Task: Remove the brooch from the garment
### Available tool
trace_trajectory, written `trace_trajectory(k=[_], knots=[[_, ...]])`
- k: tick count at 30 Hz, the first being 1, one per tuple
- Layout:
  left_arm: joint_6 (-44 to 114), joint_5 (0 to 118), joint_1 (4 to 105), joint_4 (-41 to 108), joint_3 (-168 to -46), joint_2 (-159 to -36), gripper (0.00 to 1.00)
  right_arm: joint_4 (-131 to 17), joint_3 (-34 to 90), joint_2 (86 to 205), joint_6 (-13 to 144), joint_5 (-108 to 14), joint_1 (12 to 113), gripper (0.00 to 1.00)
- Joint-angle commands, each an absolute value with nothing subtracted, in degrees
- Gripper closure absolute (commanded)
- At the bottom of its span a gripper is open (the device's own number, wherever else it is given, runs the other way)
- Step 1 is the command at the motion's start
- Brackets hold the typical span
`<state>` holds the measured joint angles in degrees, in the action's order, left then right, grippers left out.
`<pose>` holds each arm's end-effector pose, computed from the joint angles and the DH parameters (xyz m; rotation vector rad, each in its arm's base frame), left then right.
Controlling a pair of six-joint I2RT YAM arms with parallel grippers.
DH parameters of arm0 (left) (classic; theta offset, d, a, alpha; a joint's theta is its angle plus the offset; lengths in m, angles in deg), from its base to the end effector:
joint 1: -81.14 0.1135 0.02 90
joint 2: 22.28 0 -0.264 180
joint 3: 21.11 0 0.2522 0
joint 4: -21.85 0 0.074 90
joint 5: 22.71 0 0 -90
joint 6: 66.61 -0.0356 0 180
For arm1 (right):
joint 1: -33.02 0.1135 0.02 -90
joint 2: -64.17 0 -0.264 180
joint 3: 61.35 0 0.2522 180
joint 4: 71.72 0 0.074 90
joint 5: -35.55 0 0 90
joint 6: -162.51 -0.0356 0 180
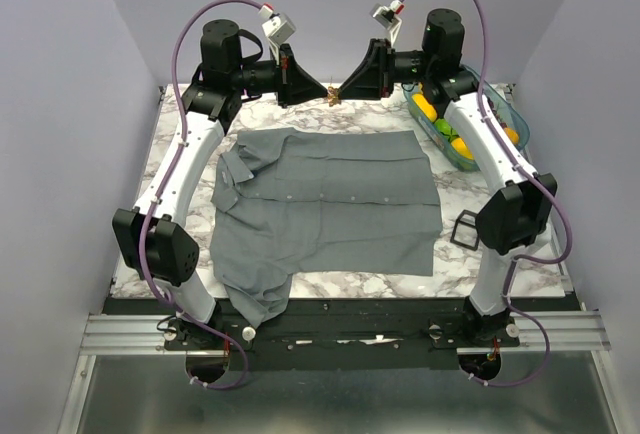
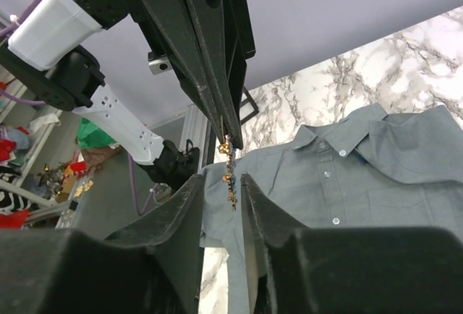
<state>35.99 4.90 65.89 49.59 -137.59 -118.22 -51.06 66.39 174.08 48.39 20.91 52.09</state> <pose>0.3518 -0.1286 0.4532 0.8812 1.5626 -1.2658 0.3979 0.1740 0.4348 -1.0279 1.5358 1.5909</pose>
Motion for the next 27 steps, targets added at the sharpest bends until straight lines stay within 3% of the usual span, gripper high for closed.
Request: trace_trajectory(k=[1,4,8,13,14,17,20,21,24,27], knots=[[36.9,3.2,65.8,49.1,-139.2,-119.0,1.00,-52.1,68.7,175.3,47.8,22.1,52.5,0.66],[37.1,3.1,65.7,49.1,-139.0,-119.0,1.00,-52.0,69.1,175.7,47.9,22.3,52.7,0.72],[37.1,3.4,65.7,49.0,-139.4,-119.2,1.00,-51.9,69.1,176.2,48.2,21.8,52.8,0.91],[37.0,3.7,65.8,49.1,-139.7,-119.6,1.00,-51.6,69.1,176.2,48.5,21.4,52.8,0.97],[36.3,5.2,65.8,49.8,-140.1,-119.6,0.96,-51.5,69.1,175.9,49.1,20.7,52.8,0.99],[32.4,7.6,67.5,53.0,-143.1,-119.2,0.56,-48.7,72.5,174.6,55.8,16.9,52.1,0.99],[31.8,9.4,71.3,52.3,-145.0,-118.6,0.46,-29.7,79.8,172.6,82.6,8.3,52.5,0.99],[30.7,10.1,72.2,52.8,-145.3,-118.7,0.45,-33.7,70.4,165.7,94.1,5.4,53.3,0.99],[29.6,9.8,73.8,54.2,-145.4,-119.0,0.43,-56.6,47.1,154.6,97.5,-4.9,55.2,0.99],[30.9,10.5,73.6,52.5,-145.0,-119.7,0.41,-48.1,52.1,156.5,97.8,-3.4,55.1,0.99]])
